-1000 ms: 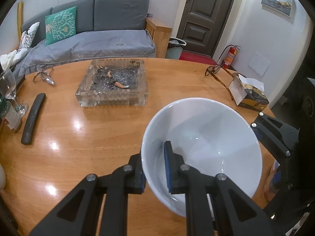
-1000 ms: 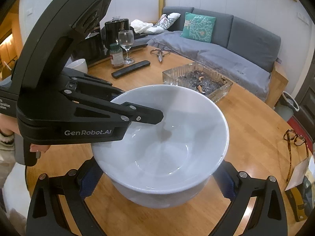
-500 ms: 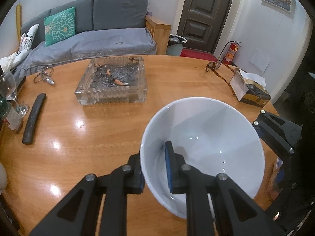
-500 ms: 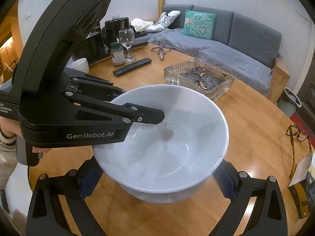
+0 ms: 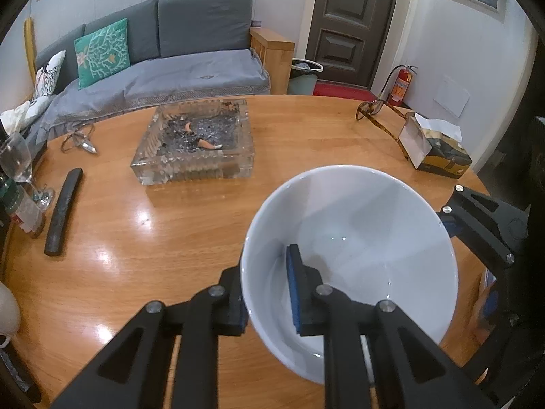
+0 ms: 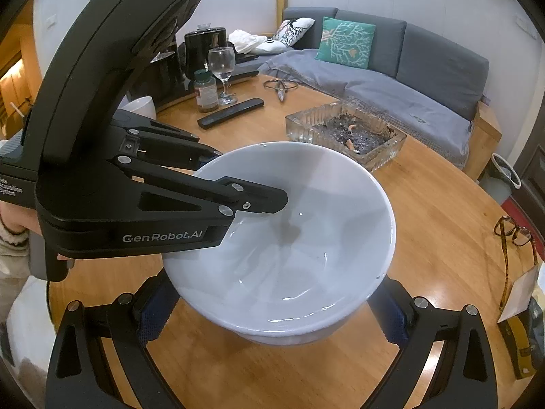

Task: Organize plates and bowls
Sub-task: 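Lower the bowl onto the bowl stack and open both tools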

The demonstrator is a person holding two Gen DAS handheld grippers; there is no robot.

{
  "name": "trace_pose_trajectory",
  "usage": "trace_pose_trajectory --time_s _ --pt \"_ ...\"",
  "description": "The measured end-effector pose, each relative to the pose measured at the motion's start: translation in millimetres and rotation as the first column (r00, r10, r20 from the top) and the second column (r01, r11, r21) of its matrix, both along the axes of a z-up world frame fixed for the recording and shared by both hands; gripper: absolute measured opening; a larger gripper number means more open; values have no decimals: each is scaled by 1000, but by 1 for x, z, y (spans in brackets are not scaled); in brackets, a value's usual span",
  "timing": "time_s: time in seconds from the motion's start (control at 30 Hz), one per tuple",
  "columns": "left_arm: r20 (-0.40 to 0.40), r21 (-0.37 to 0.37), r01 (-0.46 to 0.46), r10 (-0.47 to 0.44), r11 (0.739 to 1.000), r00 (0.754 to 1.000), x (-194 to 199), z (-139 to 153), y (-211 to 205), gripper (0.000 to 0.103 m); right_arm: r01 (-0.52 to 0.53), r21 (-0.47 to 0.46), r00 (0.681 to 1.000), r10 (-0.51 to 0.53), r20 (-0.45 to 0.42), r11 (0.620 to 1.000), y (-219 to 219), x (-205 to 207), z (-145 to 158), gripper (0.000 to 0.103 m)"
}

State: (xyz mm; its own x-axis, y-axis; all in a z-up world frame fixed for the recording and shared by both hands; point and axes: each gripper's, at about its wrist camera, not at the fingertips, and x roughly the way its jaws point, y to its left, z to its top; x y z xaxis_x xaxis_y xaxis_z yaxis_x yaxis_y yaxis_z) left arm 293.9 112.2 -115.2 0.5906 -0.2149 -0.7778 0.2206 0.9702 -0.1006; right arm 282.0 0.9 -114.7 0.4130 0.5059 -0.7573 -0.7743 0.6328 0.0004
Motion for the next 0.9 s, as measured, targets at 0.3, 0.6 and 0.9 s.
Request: trace_pose_trajectory --time_s 0.3,0.6,0.9 --pt "14 41 3 -4 999 1000 -2 0 -4 15 0 -12 1000 0 -7 1000 -1 -1 -1 97" --pt "10 48 12 -13 999 1000 -2 -5 -7 20 4 -39 1000 -4 9 999 -1 -4 2 97" --pt "8 62 12 -12 998 1000 -2 -6 -9 20 13 -40 1000 -13 6 999 -3 -4 3 97"
